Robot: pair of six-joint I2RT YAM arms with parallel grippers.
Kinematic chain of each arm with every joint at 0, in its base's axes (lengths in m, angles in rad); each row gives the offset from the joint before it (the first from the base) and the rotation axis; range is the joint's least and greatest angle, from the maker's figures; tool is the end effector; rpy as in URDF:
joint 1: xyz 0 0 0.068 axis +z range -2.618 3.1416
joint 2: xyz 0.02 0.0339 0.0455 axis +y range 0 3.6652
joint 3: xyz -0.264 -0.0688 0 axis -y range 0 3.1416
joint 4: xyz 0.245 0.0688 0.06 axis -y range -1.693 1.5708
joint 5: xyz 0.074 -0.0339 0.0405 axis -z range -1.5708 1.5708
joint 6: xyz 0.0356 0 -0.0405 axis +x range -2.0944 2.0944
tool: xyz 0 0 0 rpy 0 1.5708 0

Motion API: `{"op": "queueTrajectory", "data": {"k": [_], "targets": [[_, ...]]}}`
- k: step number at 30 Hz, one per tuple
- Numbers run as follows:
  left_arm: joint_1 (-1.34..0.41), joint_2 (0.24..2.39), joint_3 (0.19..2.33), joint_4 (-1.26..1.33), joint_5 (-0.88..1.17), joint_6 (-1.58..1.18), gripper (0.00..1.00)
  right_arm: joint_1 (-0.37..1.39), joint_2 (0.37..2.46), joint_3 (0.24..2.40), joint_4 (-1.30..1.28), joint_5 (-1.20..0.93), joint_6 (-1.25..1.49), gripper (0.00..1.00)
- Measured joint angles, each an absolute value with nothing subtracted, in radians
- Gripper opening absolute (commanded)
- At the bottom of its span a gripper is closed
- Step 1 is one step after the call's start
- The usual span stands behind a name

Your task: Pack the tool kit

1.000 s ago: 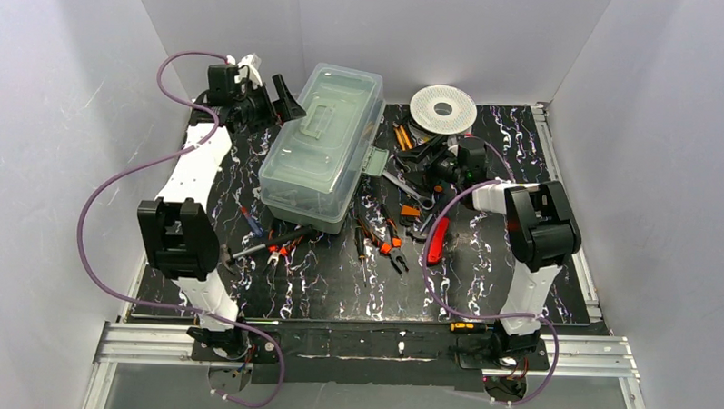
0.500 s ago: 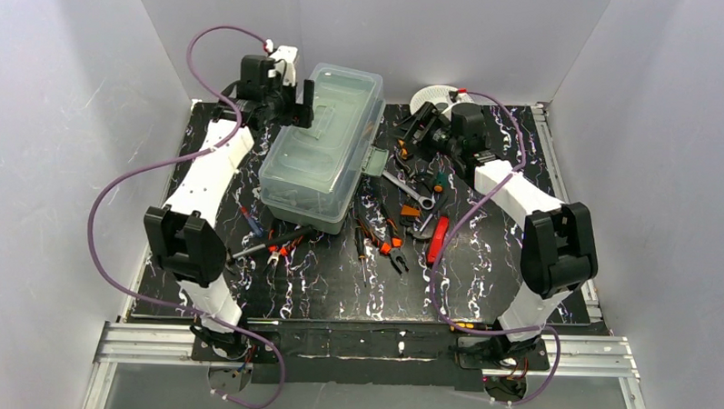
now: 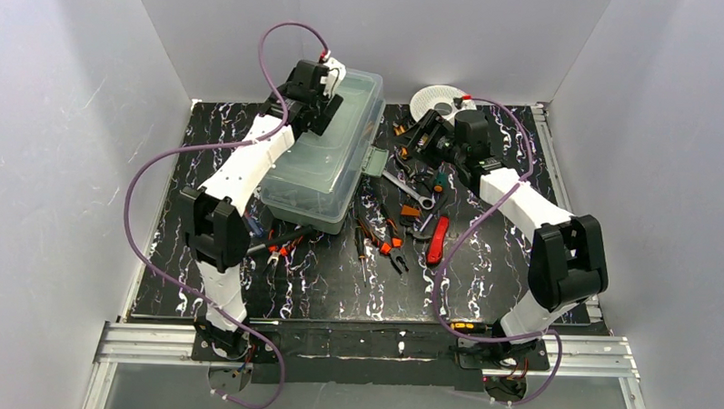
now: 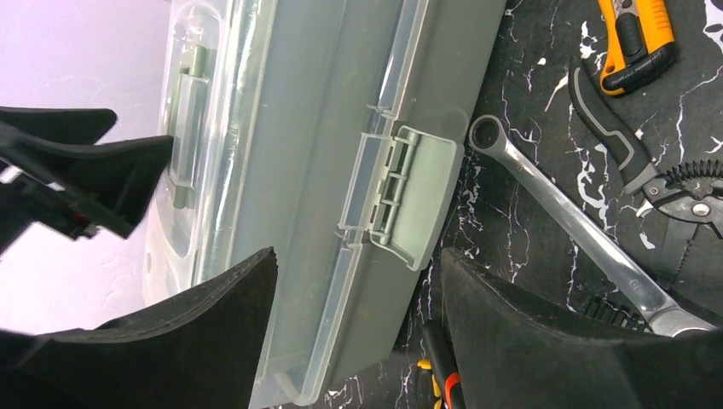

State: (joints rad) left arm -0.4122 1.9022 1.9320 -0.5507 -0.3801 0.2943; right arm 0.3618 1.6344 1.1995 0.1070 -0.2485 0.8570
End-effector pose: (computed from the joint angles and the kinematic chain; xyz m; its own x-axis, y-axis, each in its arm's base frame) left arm 0.4101 -0.1649 0.3771 -0.4140 0.4750 -0.7765 0.2061 0.8798 0.4283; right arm 0.3588 0.1452 0.2932 -0.6211 0.5483 -0.5600 -0.1395 0.6257 0.7675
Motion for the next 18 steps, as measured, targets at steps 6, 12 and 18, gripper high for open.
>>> {"op": "queueTrajectory", "data": {"k": [6,12,18], "targets": [[-0.459,1.914,1.863,-0.470,-0.568,0.443,0.64,0.360,1.604,1.193,0.106,-0.242,0.857,0.78],[-0.483,1.916,1.830,-0.418,-0.635,0.517,0.35,0.358,1.596,1.179,0.106,-0.242,0.857,0.78],[-0.495,1.934,1.800,-0.349,-0.719,0.616,0.26,0.351,1.596,1.175,0.107,-0.246,0.858,0.78]]}}
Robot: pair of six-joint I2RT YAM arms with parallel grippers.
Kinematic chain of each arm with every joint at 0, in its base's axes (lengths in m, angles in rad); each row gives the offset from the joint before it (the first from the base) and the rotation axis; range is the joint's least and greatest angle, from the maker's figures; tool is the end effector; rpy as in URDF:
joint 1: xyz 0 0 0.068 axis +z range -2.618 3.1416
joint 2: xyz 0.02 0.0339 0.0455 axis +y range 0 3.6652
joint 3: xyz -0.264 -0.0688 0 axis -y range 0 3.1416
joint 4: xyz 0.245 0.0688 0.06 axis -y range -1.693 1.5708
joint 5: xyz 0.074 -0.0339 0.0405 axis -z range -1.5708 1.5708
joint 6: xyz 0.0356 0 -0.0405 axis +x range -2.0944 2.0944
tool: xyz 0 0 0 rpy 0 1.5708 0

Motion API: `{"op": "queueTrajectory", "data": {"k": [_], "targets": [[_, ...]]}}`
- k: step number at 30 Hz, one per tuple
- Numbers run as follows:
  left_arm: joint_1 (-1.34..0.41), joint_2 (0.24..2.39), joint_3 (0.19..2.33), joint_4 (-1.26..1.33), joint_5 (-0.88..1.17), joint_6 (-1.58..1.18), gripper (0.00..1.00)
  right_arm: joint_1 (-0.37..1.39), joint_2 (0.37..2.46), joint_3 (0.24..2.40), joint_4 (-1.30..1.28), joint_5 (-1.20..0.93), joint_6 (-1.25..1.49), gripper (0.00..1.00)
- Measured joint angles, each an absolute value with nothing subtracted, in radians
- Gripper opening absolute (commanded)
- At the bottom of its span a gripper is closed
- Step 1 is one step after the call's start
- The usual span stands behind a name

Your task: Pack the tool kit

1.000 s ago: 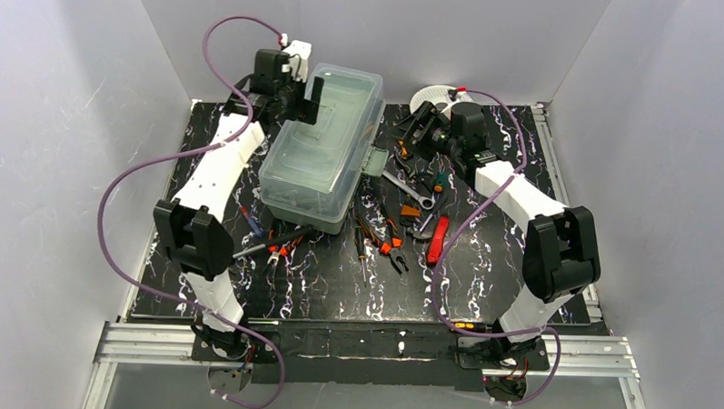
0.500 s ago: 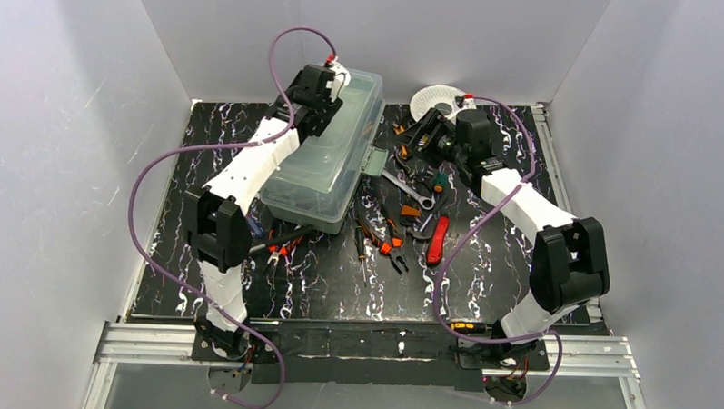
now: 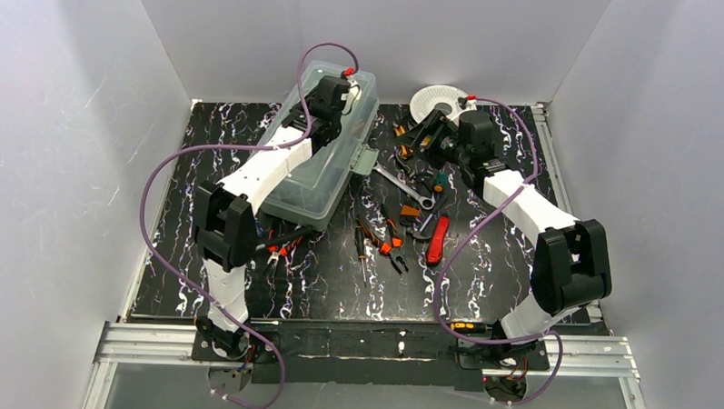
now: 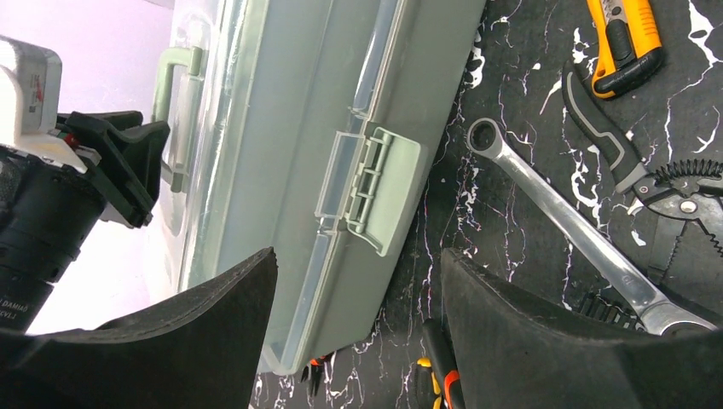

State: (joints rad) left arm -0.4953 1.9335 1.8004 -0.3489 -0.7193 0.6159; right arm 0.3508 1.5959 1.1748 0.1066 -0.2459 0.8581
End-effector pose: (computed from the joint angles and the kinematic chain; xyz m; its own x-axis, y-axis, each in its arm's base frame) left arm 0.4104 -0.1950 0.3406 -0.4231 0.7225 -0.5468 0.1082 0.6395 0.7612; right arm 0.3520 0.1380 0.2985 -0.6066 0.5594 -0.5648 -0.1403 0.6240 0.7687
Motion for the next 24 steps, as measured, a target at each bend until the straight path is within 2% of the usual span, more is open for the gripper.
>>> {"op": "queueTrajectory", "data": {"k": [11,18,24], "targets": [[-0.500,1.942,1.795,-0.165,-0.856,0.762,0.33,0.347,1.596,1.175,0.107,-0.265,0.860,0.78],[-0.493,1.940,1.819,-0.146,-0.883,0.715,0.37,0.346,1.596,1.174,0.107,-0.270,0.860,0.78],[-0.473,1.939,1.877,-0.259,-0.855,0.612,0.60,0.340,1.596,1.174,0.107,-0.284,0.860,0.82]]}}
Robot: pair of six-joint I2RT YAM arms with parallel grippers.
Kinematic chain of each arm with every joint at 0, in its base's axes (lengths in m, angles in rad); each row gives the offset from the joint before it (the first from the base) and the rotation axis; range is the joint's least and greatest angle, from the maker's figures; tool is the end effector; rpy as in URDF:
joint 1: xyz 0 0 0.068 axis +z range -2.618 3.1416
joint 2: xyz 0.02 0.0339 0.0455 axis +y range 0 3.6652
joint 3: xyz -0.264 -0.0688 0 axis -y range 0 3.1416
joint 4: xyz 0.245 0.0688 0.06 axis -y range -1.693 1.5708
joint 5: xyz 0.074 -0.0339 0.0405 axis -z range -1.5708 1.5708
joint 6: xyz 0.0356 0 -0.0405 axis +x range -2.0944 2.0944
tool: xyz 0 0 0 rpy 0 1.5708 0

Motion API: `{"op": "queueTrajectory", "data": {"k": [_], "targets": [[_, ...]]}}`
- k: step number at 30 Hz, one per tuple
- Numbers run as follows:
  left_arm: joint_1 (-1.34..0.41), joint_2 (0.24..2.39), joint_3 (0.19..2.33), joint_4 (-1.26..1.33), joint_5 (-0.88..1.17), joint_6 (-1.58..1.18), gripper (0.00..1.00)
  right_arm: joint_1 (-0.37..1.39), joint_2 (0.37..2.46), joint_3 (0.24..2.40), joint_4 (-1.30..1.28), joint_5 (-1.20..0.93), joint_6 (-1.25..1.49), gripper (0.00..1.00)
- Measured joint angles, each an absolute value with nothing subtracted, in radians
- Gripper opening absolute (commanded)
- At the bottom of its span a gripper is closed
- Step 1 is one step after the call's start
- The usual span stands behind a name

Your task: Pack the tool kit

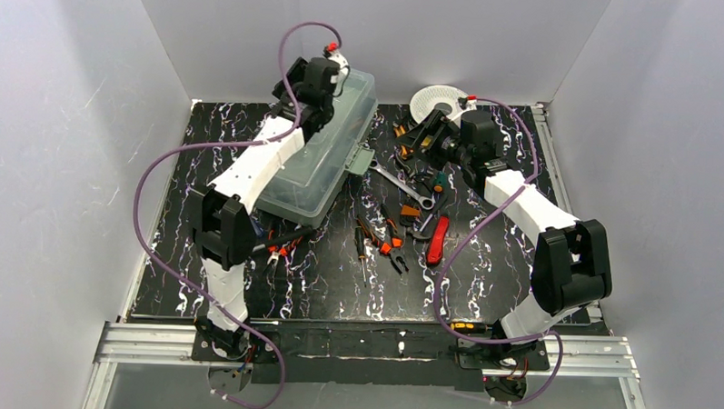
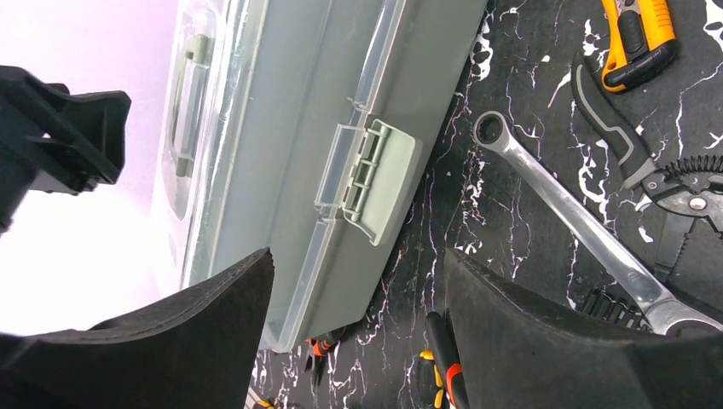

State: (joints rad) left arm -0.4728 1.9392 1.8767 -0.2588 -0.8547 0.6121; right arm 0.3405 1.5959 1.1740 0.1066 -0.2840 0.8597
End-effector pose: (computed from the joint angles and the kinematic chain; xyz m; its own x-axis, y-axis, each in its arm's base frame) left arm 0.4180 -0.1836 0.3736 -0.4245 0.6408 -0.6397 -0.1153 0.6625 0.7402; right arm 0.3525 0.1355 0.2983 -0.6239 0.5505 -0.5547 -0.1517 0.6110 0.7770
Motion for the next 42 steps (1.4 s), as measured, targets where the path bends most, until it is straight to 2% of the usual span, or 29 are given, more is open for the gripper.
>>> {"op": "queueTrajectory", "data": {"k": [3,7,11,17,22,28,34,42], "targets": [[-0.433,1.939,1.981,-0.428,-0.724,0.458,0.65,0.340,1.596,1.177,0.101,-0.292,0.859,0.83],[-0.279,1.933,2.141,-0.615,-0.376,0.185,0.73,0.341,1.596,1.214,0.057,-0.302,0.860,0.83],[-0.093,1.924,2.165,-0.689,-0.059,-0.028,0.81,0.353,1.609,1.312,-0.021,-0.301,0.861,0.86],[0.097,1.926,2.020,-0.649,0.361,-0.280,0.88,0.412,1.665,1.440,-0.077,-0.307,0.869,0.88],[0.147,1.927,1.831,-0.515,0.599,-0.448,0.88,0.461,1.737,1.500,-0.134,-0.316,0.873,0.88],[0.151,1.904,1.567,-0.191,0.771,-0.657,0.85,0.489,1.799,1.583,-0.218,-0.316,0.864,0.88],[0.151,1.757,1.322,0.066,0.785,-0.833,0.84,0.494,1.803,1.656,-0.275,-0.307,0.852,0.88],[0.075,1.629,1.233,0.165,0.793,-0.900,0.84,0.538,1.860,1.866,-0.437,-0.205,0.845,0.85]]}}
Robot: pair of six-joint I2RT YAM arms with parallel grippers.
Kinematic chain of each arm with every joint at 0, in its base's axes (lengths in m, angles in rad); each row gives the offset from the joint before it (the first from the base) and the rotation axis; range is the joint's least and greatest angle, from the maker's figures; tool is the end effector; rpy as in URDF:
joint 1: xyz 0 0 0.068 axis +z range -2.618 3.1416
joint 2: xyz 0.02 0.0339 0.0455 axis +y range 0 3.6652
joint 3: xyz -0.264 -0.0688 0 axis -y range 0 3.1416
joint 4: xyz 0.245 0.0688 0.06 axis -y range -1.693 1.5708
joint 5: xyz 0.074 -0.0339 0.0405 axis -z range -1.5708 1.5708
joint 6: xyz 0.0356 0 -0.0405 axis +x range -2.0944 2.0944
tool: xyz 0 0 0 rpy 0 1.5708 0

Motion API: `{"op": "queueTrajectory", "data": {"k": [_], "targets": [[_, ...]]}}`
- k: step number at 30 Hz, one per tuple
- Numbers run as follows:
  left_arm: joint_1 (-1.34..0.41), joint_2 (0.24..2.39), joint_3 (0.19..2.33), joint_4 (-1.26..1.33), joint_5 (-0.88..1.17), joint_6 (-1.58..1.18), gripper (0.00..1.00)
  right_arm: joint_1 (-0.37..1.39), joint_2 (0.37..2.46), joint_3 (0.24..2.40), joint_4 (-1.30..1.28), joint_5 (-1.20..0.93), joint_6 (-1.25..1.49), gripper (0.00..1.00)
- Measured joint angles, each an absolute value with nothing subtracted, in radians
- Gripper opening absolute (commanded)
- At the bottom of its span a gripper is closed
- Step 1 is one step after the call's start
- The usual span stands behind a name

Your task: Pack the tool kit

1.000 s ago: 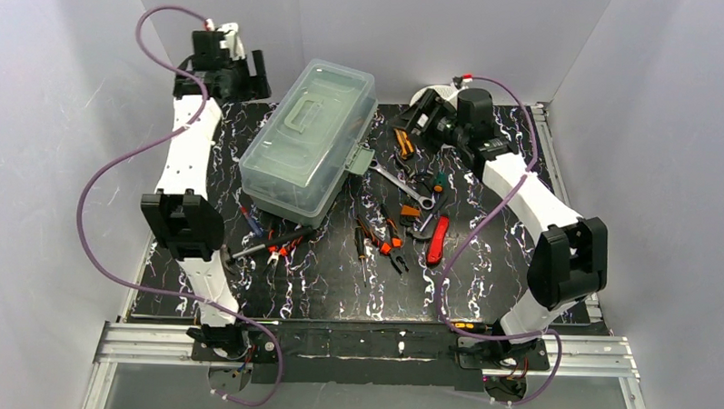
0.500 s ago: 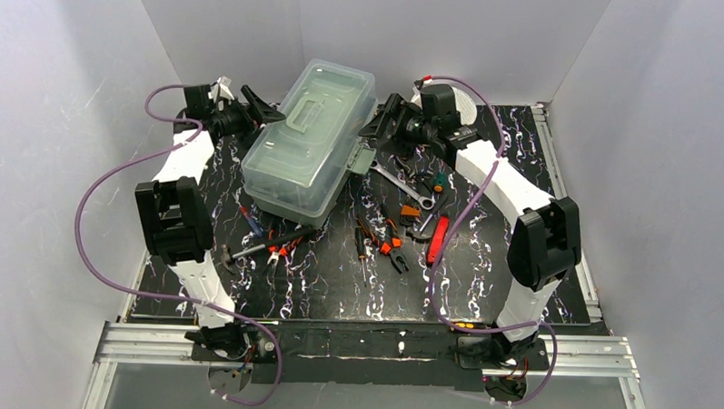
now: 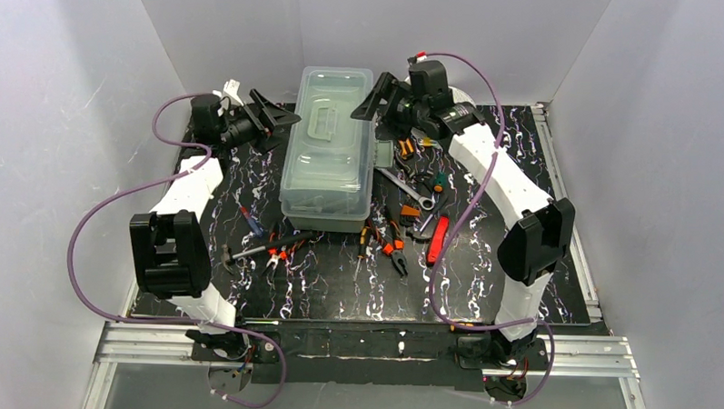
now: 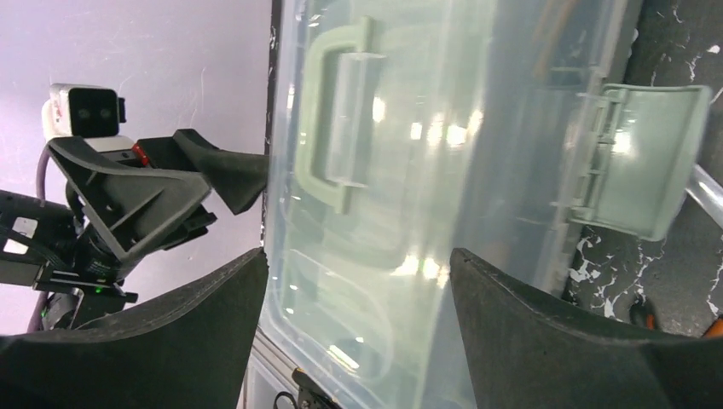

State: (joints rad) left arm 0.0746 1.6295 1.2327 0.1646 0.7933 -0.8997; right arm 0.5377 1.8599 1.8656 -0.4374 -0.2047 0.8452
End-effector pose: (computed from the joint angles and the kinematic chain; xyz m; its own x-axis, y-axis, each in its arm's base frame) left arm 0.3818 0.0031 0.3149 -0.6434 -0.5990 -0.4767 0.2179 0.4537 -0.8641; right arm 0.3732 0.2309 0.3824 -0.7323 0.4162 -0.5391 -0.1691 0.6556 0.7359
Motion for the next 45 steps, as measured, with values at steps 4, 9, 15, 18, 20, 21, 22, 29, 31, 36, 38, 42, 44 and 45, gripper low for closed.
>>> {"op": "queueTrajectory", "data": {"k": [4,9,15,18,20,21,22,29,31,36,38,42,44,45], "targets": [[0.053,1.619,1.224,0.188,0.808,-0.913,0.84,0.590,1.879,1.977,-0.512,-0.130,0.831,0.82],[0.049,1.619,1.218,0.203,0.813,-0.933,0.84,0.638,1.951,2.149,-0.560,-0.085,0.826,0.80],[0.052,1.656,1.309,0.126,0.823,-0.891,0.85,0.656,2.070,2.292,-0.579,-0.062,0.815,0.78],[0.051,1.706,1.401,0.083,0.817,-0.855,0.83,0.662,2.106,2.296,-0.577,-0.054,0.807,0.78],[0.049,1.745,1.440,0.083,0.815,-0.848,0.83,0.664,2.123,2.296,-0.577,-0.052,0.804,0.78],[0.046,1.763,1.444,0.089,0.815,-0.849,0.83,0.665,2.130,2.296,-0.576,-0.051,0.802,0.78],[0.043,1.777,1.444,0.091,0.815,-0.850,0.83,0.667,2.135,2.296,-0.577,-0.051,0.800,0.78],[0.006,1.827,1.387,0.143,0.746,-0.860,0.79,0.669,2.137,2.285,-0.561,-0.051,0.781,0.76],[-0.011,1.821,1.367,0.167,0.735,-0.867,0.77,0.669,2.136,2.273,-0.557,-0.051,0.777,0.76],[-0.075,1.774,1.311,0.187,0.711,-0.872,0.67,0.669,2.136,2.260,-0.568,-0.036,0.758,0.74],[-0.091,1.747,1.286,0.191,0.714,-0.875,0.63,0.669,2.135,2.260,-0.572,-0.030,0.752,0.74],[-0.105,1.709,1.256,0.187,0.720,-0.866,0.51,0.669,2.135,2.260,-0.589,-0.004,0.746,0.73],[-0.104,1.702,1.243,0.197,0.723,-0.871,0.47,0.668,2.135,2.260,-0.599,0.013,0.743,0.73],[-0.102,1.700,1.233,0.211,0.725,-0.876,0.47,0.668,2.135,2.260,-0.604,0.023,0.741,0.73]]}}
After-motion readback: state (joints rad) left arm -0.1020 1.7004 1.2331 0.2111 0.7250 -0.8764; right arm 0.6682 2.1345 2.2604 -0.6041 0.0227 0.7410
